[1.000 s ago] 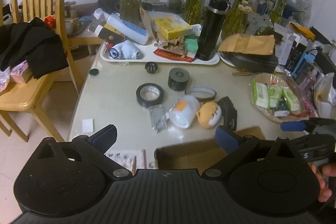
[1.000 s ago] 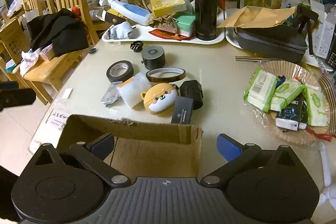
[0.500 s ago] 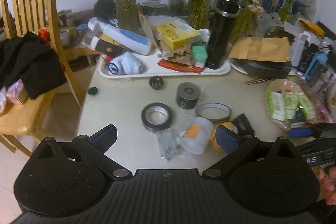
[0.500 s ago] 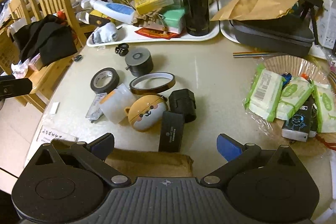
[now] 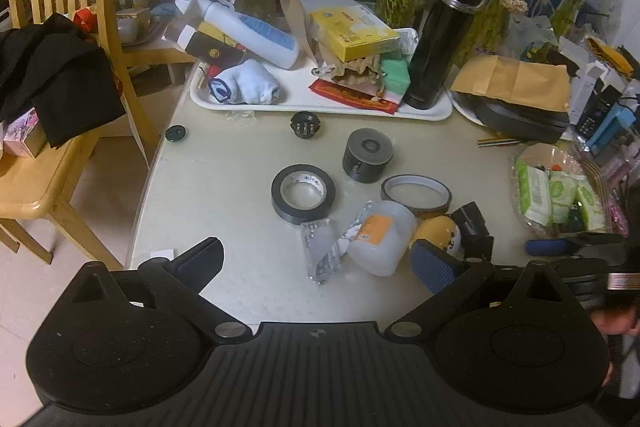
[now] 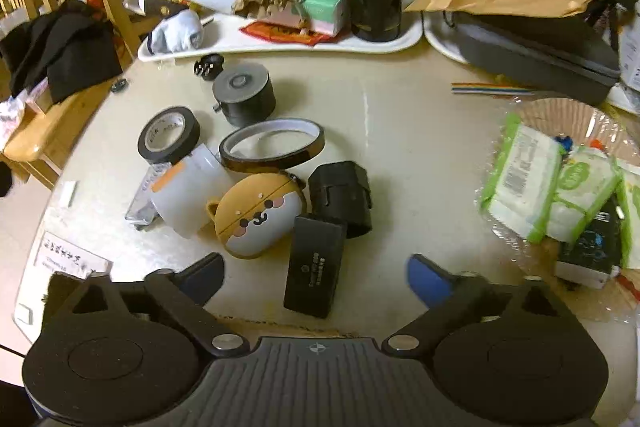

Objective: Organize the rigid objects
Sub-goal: 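Reach the right tool to the black rectangular case and grasp it, then lift the black case with right tool while left tool reaches for clear box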

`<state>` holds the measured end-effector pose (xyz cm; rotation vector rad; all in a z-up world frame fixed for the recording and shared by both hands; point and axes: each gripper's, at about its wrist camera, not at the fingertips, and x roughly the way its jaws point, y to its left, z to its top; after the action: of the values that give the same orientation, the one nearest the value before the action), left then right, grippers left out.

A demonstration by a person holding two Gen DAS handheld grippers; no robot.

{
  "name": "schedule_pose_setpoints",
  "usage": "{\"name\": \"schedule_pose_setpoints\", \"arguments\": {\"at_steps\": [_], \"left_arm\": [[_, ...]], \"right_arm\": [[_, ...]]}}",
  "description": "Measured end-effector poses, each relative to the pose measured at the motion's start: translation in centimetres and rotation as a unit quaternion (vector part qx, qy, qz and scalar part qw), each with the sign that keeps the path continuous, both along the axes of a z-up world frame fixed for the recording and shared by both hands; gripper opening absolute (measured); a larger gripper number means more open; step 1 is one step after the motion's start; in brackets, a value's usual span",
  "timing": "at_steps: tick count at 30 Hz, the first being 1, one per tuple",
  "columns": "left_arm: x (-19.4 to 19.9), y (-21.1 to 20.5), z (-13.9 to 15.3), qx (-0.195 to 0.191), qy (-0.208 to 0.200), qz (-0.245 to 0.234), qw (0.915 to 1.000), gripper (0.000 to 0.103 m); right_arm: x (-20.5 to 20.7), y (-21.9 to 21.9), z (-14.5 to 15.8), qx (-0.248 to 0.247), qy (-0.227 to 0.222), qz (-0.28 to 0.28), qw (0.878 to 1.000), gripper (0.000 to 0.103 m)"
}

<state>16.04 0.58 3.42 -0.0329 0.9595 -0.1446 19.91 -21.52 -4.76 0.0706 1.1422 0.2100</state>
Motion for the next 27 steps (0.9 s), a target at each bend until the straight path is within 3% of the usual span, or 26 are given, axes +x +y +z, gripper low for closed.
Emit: {"name": "schedule_pose_setpoints", "arguments": {"at_steps": [11, 14, 15, 16, 27], "left_arm": [[0.0, 0.2, 0.0, -0.022, 0.005, -0.001, 0.9997, 0.102], [0.0, 0.1, -0.1, -0.023, 0.007, -0.004, 0.9997, 0.102], [0.0, 0.0, -0.2, -0.023, 0.008, -0.005, 0.9997, 0.102], [0.0, 0.0, -0.2, -0.023, 0.008, -0.007, 0.9997, 0.102], [0.3, 0.3, -0.5, -0.022, -0.002, -0.001, 0.9998, 0.102]], "right_arm": [[1.5, 0.9, -2.8, -0.023, 0.027, -0.016, 0.999, 0.070], [1.7, 0.9, -3.4, -0.030, 0.031, -0.018, 0.999, 0.057], [1.6, 0.9, -3.6, -0.029, 0.030, -0.018, 0.999, 0.043], [1.6, 1.0, -3.6, -0.024, 0.031, -0.017, 0.999, 0.036], [0.5, 0.9, 1.0, -0.027, -0.040, -0.005, 0.999, 0.036]]}}
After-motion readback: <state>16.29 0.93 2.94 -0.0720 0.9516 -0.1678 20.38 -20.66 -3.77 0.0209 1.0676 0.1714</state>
